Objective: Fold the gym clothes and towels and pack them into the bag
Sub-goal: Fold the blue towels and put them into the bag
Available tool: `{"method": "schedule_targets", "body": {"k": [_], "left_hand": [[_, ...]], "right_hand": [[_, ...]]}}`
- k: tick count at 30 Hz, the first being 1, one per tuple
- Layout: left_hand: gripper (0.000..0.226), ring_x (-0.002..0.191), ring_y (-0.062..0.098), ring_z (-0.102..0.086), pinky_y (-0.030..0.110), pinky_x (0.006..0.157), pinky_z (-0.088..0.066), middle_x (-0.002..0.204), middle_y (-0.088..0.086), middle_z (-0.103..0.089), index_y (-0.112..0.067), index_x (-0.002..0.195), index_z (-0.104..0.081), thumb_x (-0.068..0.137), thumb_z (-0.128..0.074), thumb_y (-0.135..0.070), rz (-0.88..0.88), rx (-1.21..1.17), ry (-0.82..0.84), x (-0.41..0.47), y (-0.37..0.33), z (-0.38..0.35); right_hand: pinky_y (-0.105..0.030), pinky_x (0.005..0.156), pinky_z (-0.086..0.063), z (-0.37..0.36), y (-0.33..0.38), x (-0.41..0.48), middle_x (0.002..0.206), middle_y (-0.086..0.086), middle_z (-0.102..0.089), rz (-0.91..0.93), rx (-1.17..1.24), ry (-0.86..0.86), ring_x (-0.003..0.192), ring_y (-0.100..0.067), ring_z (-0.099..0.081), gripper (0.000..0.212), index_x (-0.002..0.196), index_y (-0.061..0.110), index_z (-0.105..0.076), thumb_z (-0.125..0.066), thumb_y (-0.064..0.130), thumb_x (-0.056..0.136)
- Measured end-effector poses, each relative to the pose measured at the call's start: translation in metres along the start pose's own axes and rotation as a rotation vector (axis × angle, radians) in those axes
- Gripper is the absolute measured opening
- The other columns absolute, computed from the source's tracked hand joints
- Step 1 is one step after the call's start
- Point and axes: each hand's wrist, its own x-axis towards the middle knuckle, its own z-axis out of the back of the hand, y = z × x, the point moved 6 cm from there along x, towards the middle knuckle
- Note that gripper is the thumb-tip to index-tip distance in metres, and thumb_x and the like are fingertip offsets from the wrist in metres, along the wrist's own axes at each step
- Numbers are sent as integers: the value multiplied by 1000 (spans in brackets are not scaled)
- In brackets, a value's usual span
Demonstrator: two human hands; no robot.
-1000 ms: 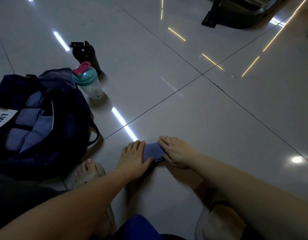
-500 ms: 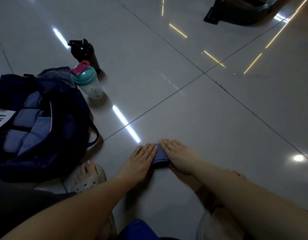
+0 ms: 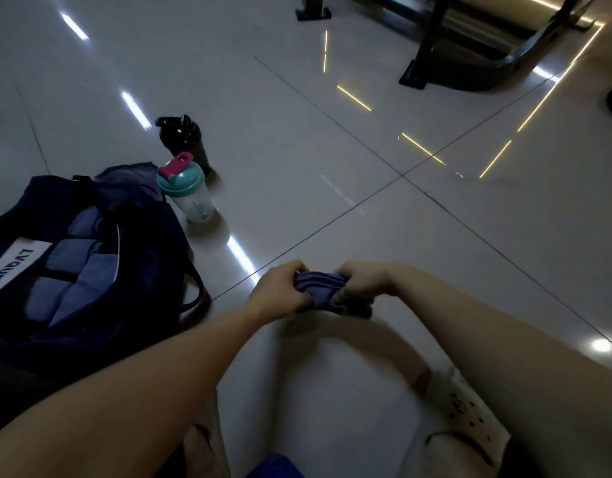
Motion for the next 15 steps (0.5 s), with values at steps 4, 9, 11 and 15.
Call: {"method": "schedule_targets", "body": {"k": [4, 9, 11, 15], "left_hand": [[37, 67, 18, -61, 30, 61, -48, 74, 7, -66, -4, 95, -69, 59, -69, -14, 36, -451, 28, 6, -35, 50], [23, 89, 22, -67, 36, 80, -53, 91, 7, -74, -13, 95, -74, 89, -71, -34, 9, -541, -119, 8, -59, 112], [39, 91, 27, -70, 41, 84, -56, 93, 10, -75, -11, 94, -73, 94, -65, -49, 32, -505, -242, 9, -62, 134], [55, 70, 27, -66, 37, 66, -54, 70, 9, -68, -7, 74, -67, 93, -61, -59, -44, -388, -460, -4, -80, 190]], "right_hand": [[-49, 77, -46, 42, 12, -36, 106, -31, -69, -12, 427, -53, 89, -39, -62, 47, 110, -5, -68, -77, 25, 75], [-37, 82, -54, 72, 68, -76, 112, -8, -74, 157, 606, -131, 100, -28, -70, 43, 122, 13, -66, -70, 41, 90], [-38, 85, -60, 80, 96, -83, 112, -11, -73, 214, 532, -166, 101, -26, -72, 42, 121, 10, -65, -80, 27, 85], [-48, 96, -57, 96, 141, -92, 113, -16, -73, 286, 481, -199, 105, -31, -71, 40, 120, 6, -66, -81, 16, 85]]}}
